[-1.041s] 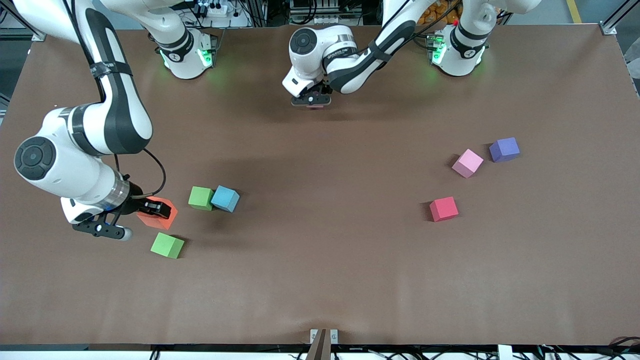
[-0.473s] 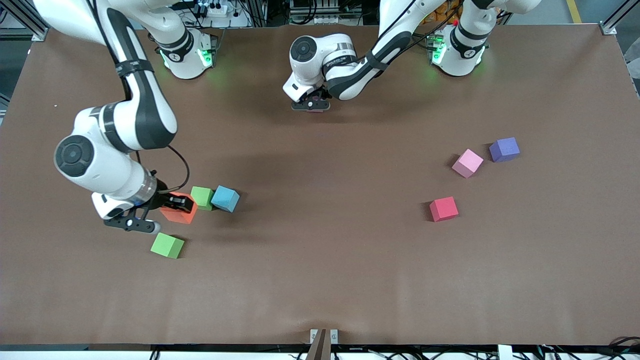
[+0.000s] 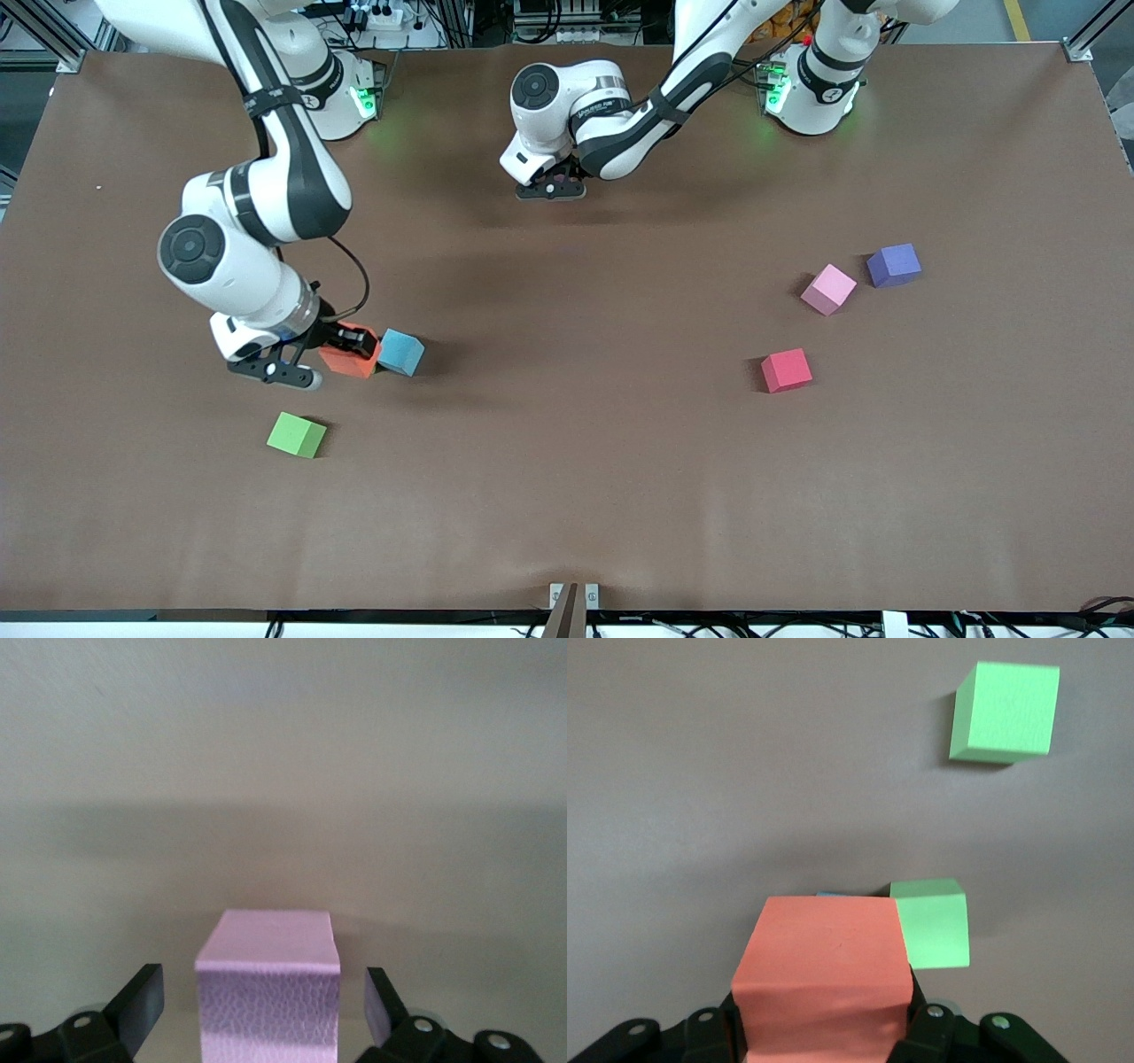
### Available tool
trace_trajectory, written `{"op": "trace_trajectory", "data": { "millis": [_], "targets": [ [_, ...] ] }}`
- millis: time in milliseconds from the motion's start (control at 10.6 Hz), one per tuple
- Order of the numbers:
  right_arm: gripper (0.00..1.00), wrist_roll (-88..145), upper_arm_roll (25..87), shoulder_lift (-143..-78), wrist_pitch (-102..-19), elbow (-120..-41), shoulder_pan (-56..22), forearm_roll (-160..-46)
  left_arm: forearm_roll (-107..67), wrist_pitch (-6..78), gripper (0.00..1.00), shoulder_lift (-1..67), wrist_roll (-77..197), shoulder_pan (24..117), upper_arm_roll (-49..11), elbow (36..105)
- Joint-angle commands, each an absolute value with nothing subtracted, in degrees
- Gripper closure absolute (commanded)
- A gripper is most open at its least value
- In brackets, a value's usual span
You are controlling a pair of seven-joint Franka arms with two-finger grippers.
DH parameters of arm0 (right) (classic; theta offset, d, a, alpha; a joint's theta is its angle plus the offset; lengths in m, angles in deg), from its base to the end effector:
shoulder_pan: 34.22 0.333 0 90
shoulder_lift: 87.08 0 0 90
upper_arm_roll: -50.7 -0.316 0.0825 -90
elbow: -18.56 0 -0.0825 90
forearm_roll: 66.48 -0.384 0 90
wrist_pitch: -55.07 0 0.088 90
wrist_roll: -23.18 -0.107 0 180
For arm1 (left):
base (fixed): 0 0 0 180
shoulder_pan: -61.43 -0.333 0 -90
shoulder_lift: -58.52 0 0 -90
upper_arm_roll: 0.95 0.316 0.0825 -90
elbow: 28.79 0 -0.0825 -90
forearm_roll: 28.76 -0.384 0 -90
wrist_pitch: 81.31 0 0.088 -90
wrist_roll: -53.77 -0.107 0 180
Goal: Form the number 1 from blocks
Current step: 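Lower the pink cube with the left gripper while the right gripper lifts orange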
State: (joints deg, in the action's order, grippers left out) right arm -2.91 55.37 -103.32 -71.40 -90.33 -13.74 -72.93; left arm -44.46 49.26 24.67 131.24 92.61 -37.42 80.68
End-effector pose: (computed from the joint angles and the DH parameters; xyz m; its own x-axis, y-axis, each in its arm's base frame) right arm 0.5945 0.1749 0.3555 0.9710 -0.2390 -0.0101 -0.2391 -0.9683 -0.0722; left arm 0.2564 -0.5610 0.2301 0.9858 0.0503 -0.1602 0.0441 -0.9981 -0.0423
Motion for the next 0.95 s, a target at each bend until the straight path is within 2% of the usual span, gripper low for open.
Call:
{"op": "trace_trajectory", "data": {
  "millis": [0, 284, 568, 852],
  "targets": [
    [0.43, -8.3, 53.9, -99.5, -73.3, -95.8, -12.2, -73.7, -45.4, 44.6, 0.0, 30.8, 132.5, 88.8, -37.4, 80.5],
    [0.43, -15.3, 50.5, -98.4, -73.7, -98.1, -8.9, -73.7, -45.8, 44.2, 0.0, 31.0, 127.5, 78.3, -37.4, 79.2],
    [0.44, -23.4, 43.8, -98.3, -74.2, -98.2, -6.4, -73.6, -45.9, 43.1, 0.0, 31.2, 118.8, 65.7, -37.5, 76.9],
    [0.45, -29.2, 43.2, -100.2, -76.7, -98.2, 2.0, -73.6, -45.9, 40.5, 0.0, 31.9, 107.0, 52.2, -37.6, 74.5]
  ]
}}
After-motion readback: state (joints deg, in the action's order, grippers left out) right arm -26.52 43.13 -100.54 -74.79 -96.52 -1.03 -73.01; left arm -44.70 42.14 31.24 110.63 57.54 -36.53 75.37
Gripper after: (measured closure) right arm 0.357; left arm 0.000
